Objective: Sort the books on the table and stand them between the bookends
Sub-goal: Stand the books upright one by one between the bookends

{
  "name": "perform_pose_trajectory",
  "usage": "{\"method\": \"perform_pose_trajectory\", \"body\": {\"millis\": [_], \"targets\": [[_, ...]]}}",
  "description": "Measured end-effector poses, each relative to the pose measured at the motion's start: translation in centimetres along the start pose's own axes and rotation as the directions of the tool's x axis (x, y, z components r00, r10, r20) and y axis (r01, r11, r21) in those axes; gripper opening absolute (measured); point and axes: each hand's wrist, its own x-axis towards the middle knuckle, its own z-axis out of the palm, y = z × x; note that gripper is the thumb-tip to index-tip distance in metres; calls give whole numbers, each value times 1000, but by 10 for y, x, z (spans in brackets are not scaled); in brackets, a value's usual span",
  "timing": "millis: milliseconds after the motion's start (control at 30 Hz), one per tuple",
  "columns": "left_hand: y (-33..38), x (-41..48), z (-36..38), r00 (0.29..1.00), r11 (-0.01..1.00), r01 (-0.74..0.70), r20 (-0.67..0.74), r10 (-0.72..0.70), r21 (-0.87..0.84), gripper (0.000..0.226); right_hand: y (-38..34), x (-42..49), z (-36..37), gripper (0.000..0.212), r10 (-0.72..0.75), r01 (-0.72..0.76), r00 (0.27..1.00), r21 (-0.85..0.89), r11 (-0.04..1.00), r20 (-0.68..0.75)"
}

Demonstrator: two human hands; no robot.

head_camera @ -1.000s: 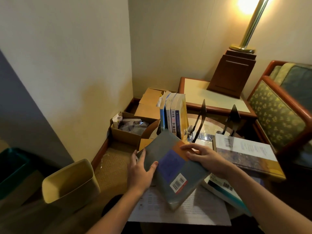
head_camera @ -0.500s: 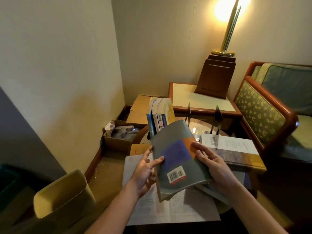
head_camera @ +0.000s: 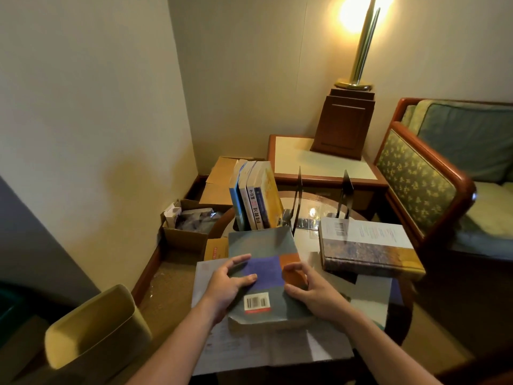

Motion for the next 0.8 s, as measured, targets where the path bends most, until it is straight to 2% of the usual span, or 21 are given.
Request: {"method": "perform_pose_trajectory", "body": {"millis": [133, 267, 367, 500, 600, 700, 800], "targets": [[5, 4, -11, 1000, 1000, 19, 6, -19, -19, 43, 9, 0, 9, 42, 11, -11, 1000, 48, 999, -10], [27, 2, -23, 994, 999, -22, 108, 26, -35, 43, 9, -1, 4, 50, -16, 9, 999, 216, 976, 29], [46, 0, -28, 972, 999, -37, 229, 44, -37, 44, 0, 5, -2, 51, -114, 122, 992, 282, 951, -46], [72, 2, -22, 938, 996, -89, 337, 81, 8, 44, -24, 8, -23, 38, -153, 243, 956, 385, 890, -250], [88, 8, -15, 937, 993, -114, 333, 102, 18, 37, -38, -1, -43, 33, -197, 302, 930, 340, 891, -310], [105, 13, -8, 940, 987, -131, 329, 94, 93, 32, -52, -13, -64, 48, -236, 317, 933, 312, 895, -271], [118, 22, 0, 942, 966, -185, 311, 122, 181, 25, -65, -21, -88, 51, -285, 336, 935, 265, 904, -211]]}}
